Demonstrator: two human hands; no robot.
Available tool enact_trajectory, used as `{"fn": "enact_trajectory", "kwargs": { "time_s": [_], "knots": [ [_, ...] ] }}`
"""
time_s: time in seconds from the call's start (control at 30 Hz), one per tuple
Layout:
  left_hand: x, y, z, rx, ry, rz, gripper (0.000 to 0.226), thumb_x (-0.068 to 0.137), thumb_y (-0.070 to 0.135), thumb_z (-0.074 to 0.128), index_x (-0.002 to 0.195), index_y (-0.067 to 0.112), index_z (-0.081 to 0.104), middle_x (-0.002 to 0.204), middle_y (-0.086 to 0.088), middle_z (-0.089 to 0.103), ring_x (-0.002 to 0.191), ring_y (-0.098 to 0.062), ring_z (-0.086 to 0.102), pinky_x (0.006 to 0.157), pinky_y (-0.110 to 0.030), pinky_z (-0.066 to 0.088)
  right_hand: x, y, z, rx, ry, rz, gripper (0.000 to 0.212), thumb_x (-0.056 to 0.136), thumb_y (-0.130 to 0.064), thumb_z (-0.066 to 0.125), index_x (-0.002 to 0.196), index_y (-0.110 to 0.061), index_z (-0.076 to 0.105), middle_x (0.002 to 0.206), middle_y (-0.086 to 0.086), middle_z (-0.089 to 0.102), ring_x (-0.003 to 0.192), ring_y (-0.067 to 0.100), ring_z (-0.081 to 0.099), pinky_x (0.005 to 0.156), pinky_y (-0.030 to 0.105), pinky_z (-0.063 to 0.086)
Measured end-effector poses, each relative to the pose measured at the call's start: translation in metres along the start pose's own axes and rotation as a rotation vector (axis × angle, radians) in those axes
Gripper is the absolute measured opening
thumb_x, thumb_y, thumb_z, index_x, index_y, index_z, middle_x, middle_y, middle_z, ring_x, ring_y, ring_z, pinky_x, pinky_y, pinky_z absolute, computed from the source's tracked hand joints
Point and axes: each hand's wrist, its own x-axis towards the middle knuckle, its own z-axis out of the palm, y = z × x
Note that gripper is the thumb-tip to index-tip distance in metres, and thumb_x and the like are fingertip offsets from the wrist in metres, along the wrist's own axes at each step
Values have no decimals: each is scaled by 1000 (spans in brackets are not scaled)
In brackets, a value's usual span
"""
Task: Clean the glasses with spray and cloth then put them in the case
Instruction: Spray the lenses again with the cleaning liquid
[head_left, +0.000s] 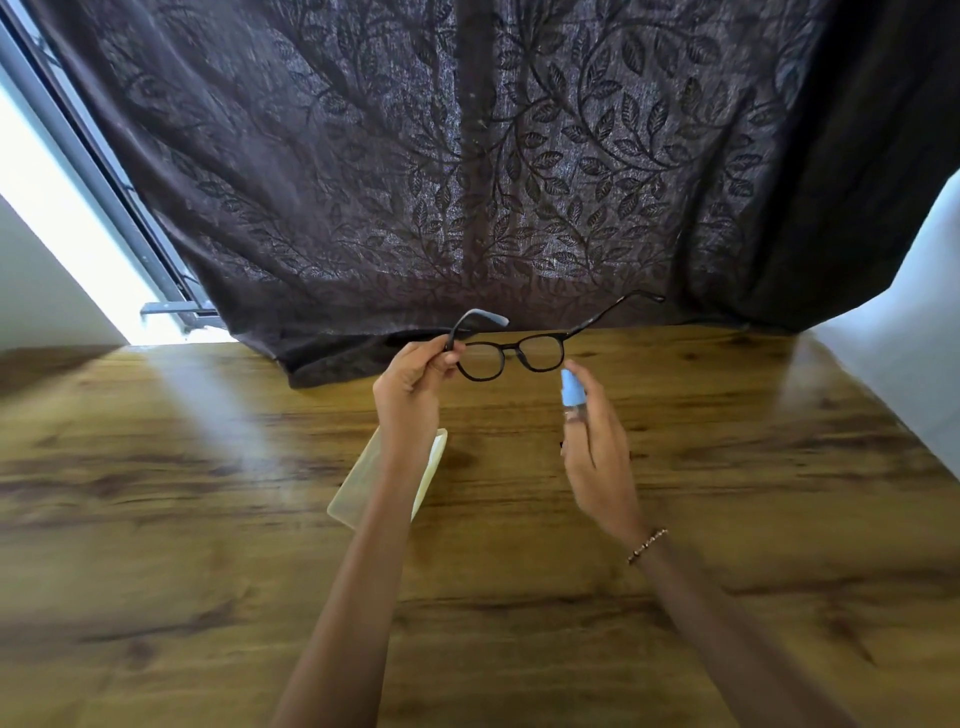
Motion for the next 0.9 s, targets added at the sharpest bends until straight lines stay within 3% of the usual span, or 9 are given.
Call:
{"fn": "enact_trajectory", "kwargs": {
  "time_s": [0.07, 0.13, 0.2, 0.27, 0.33, 0.47, 0.6, 0.73, 0.9],
  "knots": [
    [-1, -1, 3, -21, 5, 1, 19, 88, -4, 57, 103, -5, 67, 93, -6, 67, 86, -4, 64, 77, -21, 54, 2, -20, 4, 39, 0, -77, 49, 92, -26, 35, 140, -31, 38, 84, -15, 54, 57, 1, 46, 54, 18, 42],
    [-2, 0, 5, -42, 7, 24, 20, 87, -8, 57, 104, -6, 66, 93, -12, 65, 87, -10, 64, 80, -30, 55, 10, -39, 6, 6, 5, -147, 44, 93, -31, 45, 136, -33, 42, 73, -24, 47, 55, 0, 45, 58, 11, 38],
    [-3, 1, 6, -34, 7, 82, 23, 86, -11, 57, 105, -2, 65, 91, -13, 64, 87, -21, 63, 79, -41, 55, 18, -53, 7, -55, 25, -214, 43, 92, -32, 58, 134, -30, 45, 75, -29, 46, 58, -2, 49, 64, 6, 37],
    [-3, 1, 6, -1, 8, 121, 23, 84, -11, 58, 104, -1, 65, 89, -9, 64, 86, -21, 63, 79, -39, 53, 23, -61, 8, -138, 38, -269, 47, 89, -25, 65, 132, -24, 48, 94, -32, 48, 69, -11, 52, 70, 2, 37],
    [-3, 0, 5, 16, 15, 137, 21, 84, -11, 59, 102, -4, 66, 89, -8, 64, 85, -13, 63, 79, -29, 52, 27, -64, 8, -203, 30, -279, 50, 86, -21, 68, 131, -25, 47, 98, -29, 51, 74, -14, 52, 72, 1, 39],
    [-3, 3, 4, 26, 24, 143, 18, 84, -9, 60, 100, -6, 67, 88, -6, 64, 85, -17, 62, 78, -28, 51, 29, -67, 5, -249, 6, -242, 52, 84, -16, 67, 131, -29, 47, 88, -11, 65, 67, 6, 61, 65, 18, 51],
    [-2, 5, 2, 50, 24, 158, 18, 84, -10, 60, 100, -6, 66, 88, -2, 64, 85, -14, 61, 78, -25, 50, 26, -70, 4, -306, 29, -197, 55, 81, -12, 63, 131, -32, 49, 58, -6, 50, 50, 12, 51, 51, 25, 47],
    [-2, 6, 2, 43, 20, 117, 17, 85, -8, 60, 100, -8, 67, 91, -14, 65, 86, -6, 62, 80, -23, 51, 25, -72, 2, -334, 22, -187, 53, 82, -11, 61, 130, -31, 48, 56, -5, 44, 48, 13, 48, 50, 31, 49],
    [-2, 5, 1, 56, 18, 118, 18, 85, -7, 60, 102, -8, 67, 93, -22, 66, 86, -13, 63, 80, -26, 52, 24, -74, 0, -293, -95, -248, 61, 90, -22, 57, 141, -40, 31, 72, -15, 52, 54, 1, 49, 54, 14, 42]
  ]
}}
